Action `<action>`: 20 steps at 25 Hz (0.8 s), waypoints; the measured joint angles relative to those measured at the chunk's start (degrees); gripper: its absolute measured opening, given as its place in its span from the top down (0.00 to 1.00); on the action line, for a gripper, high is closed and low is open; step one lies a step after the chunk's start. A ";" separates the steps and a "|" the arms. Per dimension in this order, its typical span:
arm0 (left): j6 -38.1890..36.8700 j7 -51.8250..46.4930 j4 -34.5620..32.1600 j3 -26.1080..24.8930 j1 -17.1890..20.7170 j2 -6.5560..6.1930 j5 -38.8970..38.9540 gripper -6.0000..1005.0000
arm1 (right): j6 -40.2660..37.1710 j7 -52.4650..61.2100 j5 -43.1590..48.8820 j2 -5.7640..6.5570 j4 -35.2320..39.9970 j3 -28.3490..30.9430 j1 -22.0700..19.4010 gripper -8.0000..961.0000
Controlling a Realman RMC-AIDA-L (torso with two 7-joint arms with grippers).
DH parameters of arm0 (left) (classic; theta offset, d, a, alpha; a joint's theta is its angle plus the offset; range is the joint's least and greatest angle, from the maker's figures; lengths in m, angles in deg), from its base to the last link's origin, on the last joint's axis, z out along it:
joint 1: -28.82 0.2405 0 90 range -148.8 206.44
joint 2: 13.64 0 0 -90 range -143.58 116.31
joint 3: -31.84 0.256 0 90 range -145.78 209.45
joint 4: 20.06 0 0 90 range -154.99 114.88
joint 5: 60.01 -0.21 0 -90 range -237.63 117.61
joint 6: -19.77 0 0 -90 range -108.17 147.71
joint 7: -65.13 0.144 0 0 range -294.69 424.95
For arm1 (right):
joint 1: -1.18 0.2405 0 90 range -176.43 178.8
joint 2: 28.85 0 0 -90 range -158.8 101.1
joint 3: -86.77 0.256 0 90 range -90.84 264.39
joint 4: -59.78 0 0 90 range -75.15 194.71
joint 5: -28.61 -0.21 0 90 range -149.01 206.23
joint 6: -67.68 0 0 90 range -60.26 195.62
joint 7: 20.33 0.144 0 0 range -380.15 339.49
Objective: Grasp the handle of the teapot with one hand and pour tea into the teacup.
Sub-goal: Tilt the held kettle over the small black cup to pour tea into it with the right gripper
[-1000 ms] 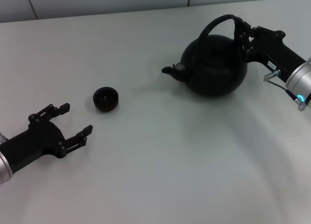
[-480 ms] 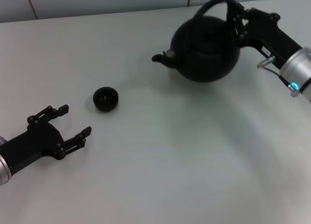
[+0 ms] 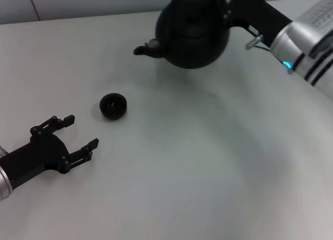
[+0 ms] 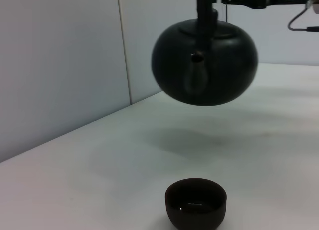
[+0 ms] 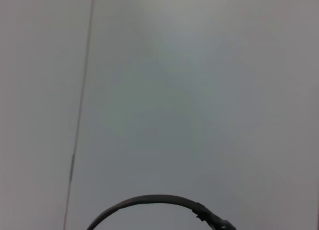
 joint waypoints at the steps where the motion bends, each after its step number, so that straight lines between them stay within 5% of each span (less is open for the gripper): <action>1: -0.02 -0.07 0.00 -0.06 0.09 -0.01 -0.02 0.20 | 0.94 -0.59 0.02 0.00 0.04 -0.95 0.99 0.90; 20: 0.11 -1.49 -0.53 -0.24 0.06 -0.23 -0.31 0.20 | 4.13 -2.15 0.11 -0.03 1.07 -7.52 3.96 0.90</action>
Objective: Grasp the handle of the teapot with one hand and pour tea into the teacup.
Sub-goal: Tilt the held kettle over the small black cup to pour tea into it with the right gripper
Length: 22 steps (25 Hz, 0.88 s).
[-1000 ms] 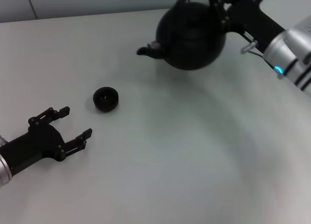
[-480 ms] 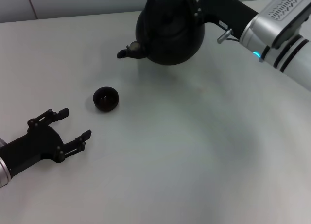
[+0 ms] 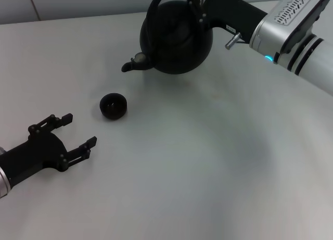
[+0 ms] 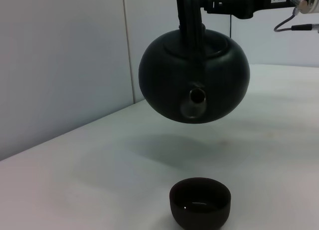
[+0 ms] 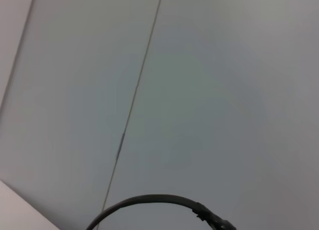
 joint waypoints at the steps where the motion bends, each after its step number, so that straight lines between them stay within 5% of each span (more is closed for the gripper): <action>1: 0.01 -0.14 0.00 -0.17 -0.11 0.00 0.00 0.20 | 0.03 0.00 0.00 0.01 0.09 -0.05 0.10 0.90; 22: -0.24 -1.92 -0.09 -1.19 -0.89 -0.34 -0.09 0.20 | 0.94 -0.05 0.00 -0.03 2.32 -6.07 0.86 0.90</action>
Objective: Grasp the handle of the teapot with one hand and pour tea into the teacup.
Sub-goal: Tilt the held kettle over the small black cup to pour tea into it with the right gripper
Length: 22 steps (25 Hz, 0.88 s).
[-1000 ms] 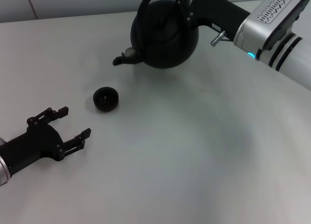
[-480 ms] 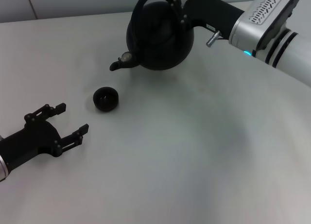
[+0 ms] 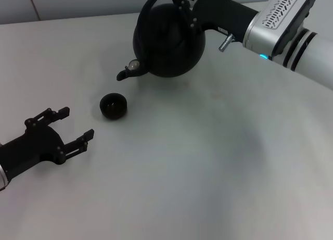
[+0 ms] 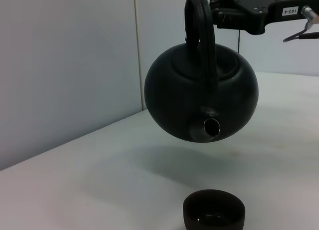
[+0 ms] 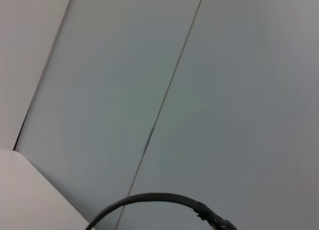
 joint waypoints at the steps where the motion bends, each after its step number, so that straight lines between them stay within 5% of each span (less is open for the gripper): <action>1: 0.00 0.00 0.00 0.00 0.00 0.00 0.00 0.20 | 0.01 -0.26 0.00 0.01 0.02 -0.03 0.00 0.90; 22: -0.04 -0.38 0.00 0.00 -0.45 -0.01 -0.12 0.20 | 0.51 -1.34 0.00 0.02 0.47 -3.07 0.42 0.90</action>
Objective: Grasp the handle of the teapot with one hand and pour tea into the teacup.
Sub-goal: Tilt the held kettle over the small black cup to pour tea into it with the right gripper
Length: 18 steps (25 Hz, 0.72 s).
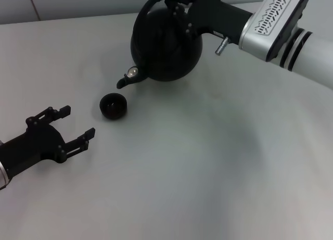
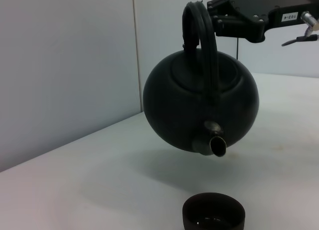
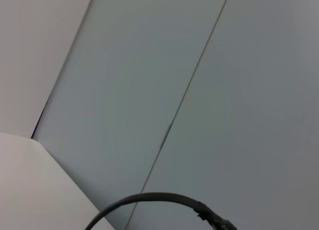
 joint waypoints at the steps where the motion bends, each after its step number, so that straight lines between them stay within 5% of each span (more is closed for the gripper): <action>1: 0.00 0.00 0.00 0.00 0.00 0.00 0.00 0.20 | 0.00 0.00 0.00 0.00 0.00 -0.12 0.06 0.90; 18: -0.09 0.00 0.00 0.00 -0.09 0.00 -0.12 0.20 | 0.17 -0.03 -0.02 -0.05 1.42 -3.55 0.27 0.90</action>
